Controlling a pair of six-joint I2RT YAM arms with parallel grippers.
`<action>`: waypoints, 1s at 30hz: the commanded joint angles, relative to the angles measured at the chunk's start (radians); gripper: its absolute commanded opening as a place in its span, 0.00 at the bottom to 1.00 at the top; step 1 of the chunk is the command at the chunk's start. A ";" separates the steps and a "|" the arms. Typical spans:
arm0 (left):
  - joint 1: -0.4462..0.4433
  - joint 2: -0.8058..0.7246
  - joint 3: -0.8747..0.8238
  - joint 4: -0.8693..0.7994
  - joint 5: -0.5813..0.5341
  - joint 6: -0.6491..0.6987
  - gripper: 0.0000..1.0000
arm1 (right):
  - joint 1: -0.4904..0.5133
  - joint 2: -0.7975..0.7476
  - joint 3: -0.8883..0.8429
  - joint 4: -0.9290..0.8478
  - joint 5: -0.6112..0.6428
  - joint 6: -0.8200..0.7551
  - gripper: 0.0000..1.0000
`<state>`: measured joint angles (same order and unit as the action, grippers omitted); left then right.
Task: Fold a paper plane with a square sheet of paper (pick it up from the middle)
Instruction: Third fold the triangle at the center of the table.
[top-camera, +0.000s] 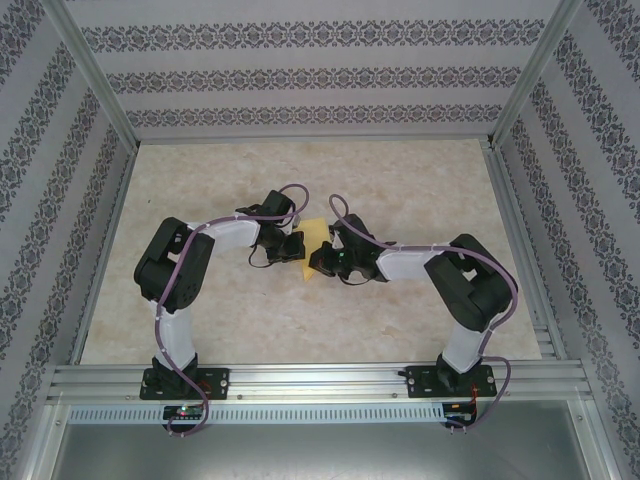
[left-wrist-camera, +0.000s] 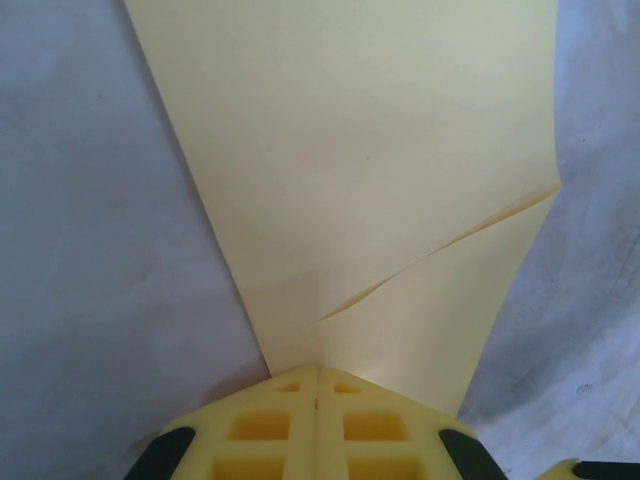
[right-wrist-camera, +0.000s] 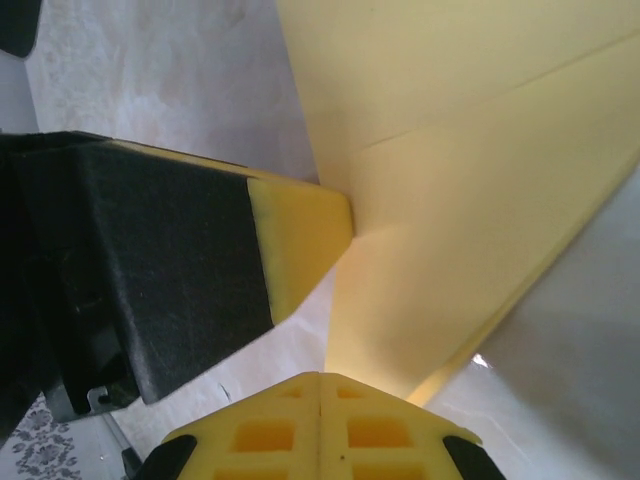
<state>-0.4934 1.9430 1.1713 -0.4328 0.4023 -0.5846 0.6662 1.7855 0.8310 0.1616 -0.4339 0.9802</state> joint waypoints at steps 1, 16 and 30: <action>0.005 0.082 -0.071 -0.085 -0.168 0.002 0.00 | 0.010 0.029 -0.003 0.078 -0.006 0.040 0.00; 0.005 0.083 -0.078 -0.083 -0.167 -0.003 0.00 | 0.016 0.081 0.002 0.011 -0.024 0.006 0.00; 0.005 0.085 -0.082 -0.078 -0.167 -0.005 0.00 | 0.017 0.024 0.007 -0.016 -0.045 -0.052 0.00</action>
<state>-0.4934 1.9392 1.1610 -0.4183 0.4030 -0.5850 0.6678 1.8534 0.8310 0.1677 -0.4492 0.9733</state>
